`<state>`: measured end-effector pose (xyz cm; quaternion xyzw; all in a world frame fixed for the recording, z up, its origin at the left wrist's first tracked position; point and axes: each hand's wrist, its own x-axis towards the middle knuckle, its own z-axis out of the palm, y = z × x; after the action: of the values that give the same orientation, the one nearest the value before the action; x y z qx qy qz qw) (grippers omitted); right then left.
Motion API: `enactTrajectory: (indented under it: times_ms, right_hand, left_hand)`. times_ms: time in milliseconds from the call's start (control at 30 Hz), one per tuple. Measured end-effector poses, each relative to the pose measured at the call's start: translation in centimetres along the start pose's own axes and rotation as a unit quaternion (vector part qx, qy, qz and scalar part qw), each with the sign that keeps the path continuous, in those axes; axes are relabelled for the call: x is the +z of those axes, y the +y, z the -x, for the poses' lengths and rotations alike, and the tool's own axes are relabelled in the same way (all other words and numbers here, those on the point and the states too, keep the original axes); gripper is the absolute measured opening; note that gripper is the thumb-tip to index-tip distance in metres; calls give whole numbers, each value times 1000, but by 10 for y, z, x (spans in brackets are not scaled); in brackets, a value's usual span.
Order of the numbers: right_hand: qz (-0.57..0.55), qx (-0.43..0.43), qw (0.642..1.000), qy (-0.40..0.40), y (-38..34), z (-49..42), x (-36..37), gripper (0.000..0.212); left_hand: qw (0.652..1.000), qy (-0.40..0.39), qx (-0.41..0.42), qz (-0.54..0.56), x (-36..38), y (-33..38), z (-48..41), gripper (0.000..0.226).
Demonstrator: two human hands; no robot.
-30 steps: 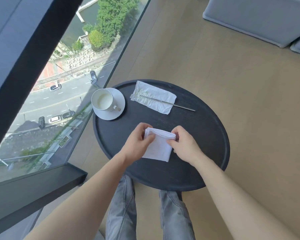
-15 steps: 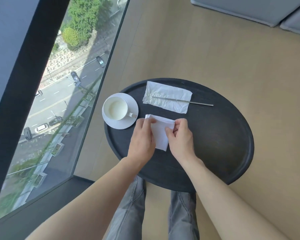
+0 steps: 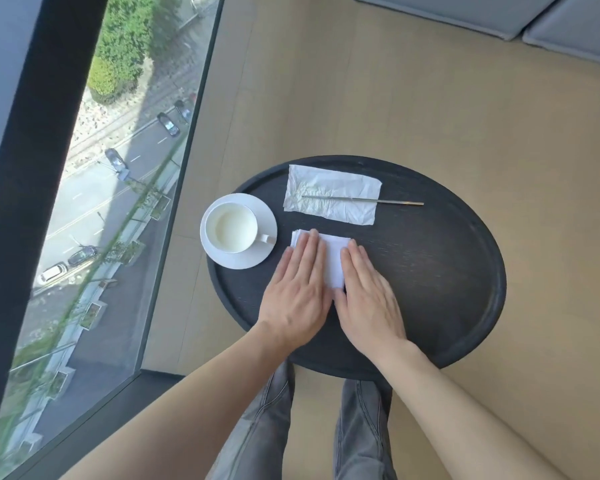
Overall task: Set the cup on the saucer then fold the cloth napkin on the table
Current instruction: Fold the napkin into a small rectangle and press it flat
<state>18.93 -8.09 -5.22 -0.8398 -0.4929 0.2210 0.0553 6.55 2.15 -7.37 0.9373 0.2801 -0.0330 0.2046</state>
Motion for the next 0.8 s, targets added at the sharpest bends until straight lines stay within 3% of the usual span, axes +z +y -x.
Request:
enactTrajectory:
  times_ms: [233, 800]
  right_hand:
    - [67, -5, 997, -28, -4, -13, 5, 68]
    - [59, -5, 998, -25, -4, -19, 13, 66]
  left_hand:
    - [999, -21, 7, -42, 3, -21, -9, 76]
    - [997, -17, 33, -73, -2, -33, -18, 74]
